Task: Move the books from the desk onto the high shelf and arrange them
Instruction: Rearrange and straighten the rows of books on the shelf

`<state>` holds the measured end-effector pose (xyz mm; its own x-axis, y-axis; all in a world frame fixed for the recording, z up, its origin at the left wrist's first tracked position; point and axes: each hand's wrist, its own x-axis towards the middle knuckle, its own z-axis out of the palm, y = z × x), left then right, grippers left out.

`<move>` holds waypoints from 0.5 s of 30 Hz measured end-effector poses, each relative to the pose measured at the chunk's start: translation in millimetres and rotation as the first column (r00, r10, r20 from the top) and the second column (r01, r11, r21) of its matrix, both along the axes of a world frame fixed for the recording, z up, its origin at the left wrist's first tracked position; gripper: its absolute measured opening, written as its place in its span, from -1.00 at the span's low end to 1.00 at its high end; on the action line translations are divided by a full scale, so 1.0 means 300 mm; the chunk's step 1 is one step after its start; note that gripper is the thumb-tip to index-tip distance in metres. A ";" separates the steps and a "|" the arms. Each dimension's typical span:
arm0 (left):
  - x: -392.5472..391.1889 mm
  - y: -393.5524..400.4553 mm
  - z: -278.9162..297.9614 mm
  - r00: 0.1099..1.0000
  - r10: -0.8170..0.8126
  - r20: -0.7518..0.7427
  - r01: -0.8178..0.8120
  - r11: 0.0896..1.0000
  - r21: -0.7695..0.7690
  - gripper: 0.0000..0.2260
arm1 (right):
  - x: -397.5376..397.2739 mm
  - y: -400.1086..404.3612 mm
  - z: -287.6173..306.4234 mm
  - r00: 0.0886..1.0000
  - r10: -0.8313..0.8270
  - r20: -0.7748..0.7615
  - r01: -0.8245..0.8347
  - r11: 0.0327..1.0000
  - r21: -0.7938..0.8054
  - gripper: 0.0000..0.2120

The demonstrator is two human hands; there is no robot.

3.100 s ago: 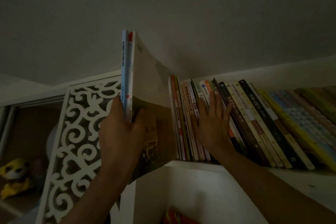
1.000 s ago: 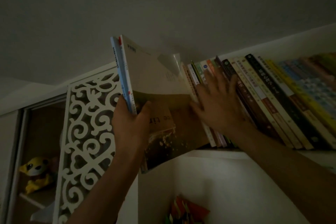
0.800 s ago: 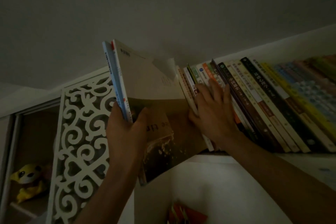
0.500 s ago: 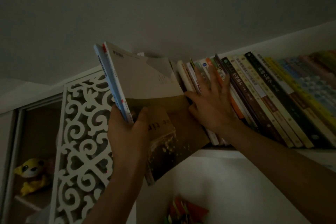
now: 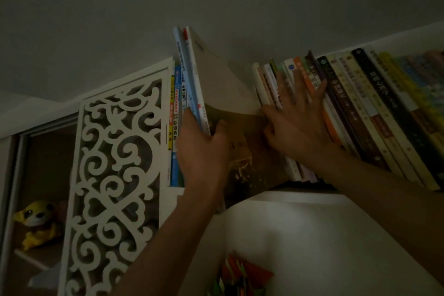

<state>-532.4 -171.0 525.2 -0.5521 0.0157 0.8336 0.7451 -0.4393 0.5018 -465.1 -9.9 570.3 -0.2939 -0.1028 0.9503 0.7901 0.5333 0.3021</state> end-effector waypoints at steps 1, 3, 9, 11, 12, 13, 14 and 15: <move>-0.001 0.023 0.001 1.000 0.013 0.005 -0.013 1.000 -0.011 -0.59 | -0.001 0.006 -0.003 1.000 -0.001 -0.006 0.001 1.000 0.008 -0.70; 0.002 0.066 0.001 0.999 0.026 0.027 -0.026 1.000 -0.008 -0.59 | -0.011 0.012 -0.014 1.000 0.019 -0.010 -0.018 0.999 0.035 -0.71; 0.004 0.126 0.004 0.999 -0.002 0.035 0.001 1.000 0.021 -0.63 | -0.054 0.007 -0.027 0.997 0.052 -0.050 -0.050 0.998 0.046 -0.70; -0.012 0.133 0.008 0.999 0.014 0.029 -0.015 1.000 0.019 -0.59 | -0.052 0.009 -0.028 0.998 0.041 -0.048 -0.038 0.998 0.053 -0.75; -0.024 0.141 0.009 1.000 0.023 0.022 -0.023 1.000 0.014 -0.58 | -0.049 0.010 -0.030 0.998 0.037 -0.042 -0.035 0.998 0.052 -0.76; -0.033 0.151 0.011 0.999 0.029 0.014 -0.029 1.000 0.011 -0.57 | -0.046 0.012 -0.032 0.999 0.033 -0.042 -0.031 0.998 0.054 -0.76; -0.040 0.164 0.012 0.999 0.037 0.008 -0.037 0.999 0.012 -0.55 | -0.044 0.015 -0.033 0.999 0.028 -0.045 -0.026 0.998 0.057 -0.76; -0.043 0.178 0.014 0.999 0.049 0.001 -0.049 0.999 0.013 -0.54 | -0.043 0.017 -0.032 0.998 0.023 -0.049 -0.020 0.998 0.066 -0.75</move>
